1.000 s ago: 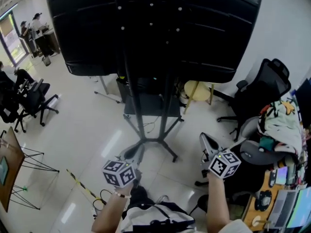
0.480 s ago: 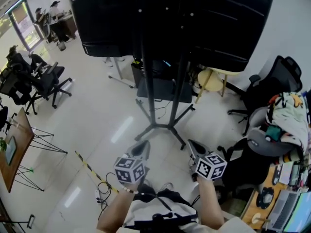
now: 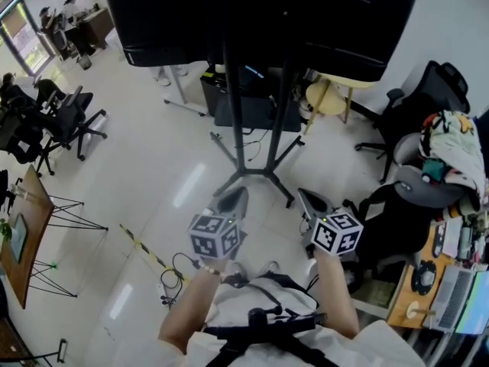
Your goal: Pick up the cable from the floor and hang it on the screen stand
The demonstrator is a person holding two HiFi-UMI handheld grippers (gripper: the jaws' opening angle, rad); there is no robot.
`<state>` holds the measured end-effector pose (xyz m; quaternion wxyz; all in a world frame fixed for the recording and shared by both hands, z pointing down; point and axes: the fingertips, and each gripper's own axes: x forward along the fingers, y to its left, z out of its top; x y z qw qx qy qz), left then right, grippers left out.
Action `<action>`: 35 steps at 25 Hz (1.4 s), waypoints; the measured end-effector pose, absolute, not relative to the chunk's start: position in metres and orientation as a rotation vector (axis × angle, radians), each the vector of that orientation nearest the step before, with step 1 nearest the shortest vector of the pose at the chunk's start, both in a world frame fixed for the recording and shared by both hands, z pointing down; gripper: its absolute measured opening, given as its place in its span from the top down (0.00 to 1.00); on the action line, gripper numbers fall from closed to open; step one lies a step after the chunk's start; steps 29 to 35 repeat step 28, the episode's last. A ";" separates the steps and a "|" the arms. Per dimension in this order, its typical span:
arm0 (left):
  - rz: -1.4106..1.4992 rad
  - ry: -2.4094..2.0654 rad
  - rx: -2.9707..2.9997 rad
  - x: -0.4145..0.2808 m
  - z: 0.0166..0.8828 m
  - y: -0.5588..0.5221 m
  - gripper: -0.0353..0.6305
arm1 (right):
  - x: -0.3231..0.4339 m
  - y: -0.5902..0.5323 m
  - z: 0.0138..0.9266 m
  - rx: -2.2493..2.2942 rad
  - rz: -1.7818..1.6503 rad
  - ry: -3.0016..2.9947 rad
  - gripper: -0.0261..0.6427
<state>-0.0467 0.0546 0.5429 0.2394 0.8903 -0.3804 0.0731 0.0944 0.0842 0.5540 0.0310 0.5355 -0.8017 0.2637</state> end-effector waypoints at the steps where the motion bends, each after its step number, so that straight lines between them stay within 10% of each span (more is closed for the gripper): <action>1: 0.193 -1.040 2.438 -0.049 0.542 0.055 0.94 | 0.093 0.085 0.552 1.656 0.805 -2.470 0.96; 35: 0.178 -0.899 2.480 -0.026 0.541 0.097 0.94 | 0.089 0.133 0.542 1.682 0.789 -2.446 0.96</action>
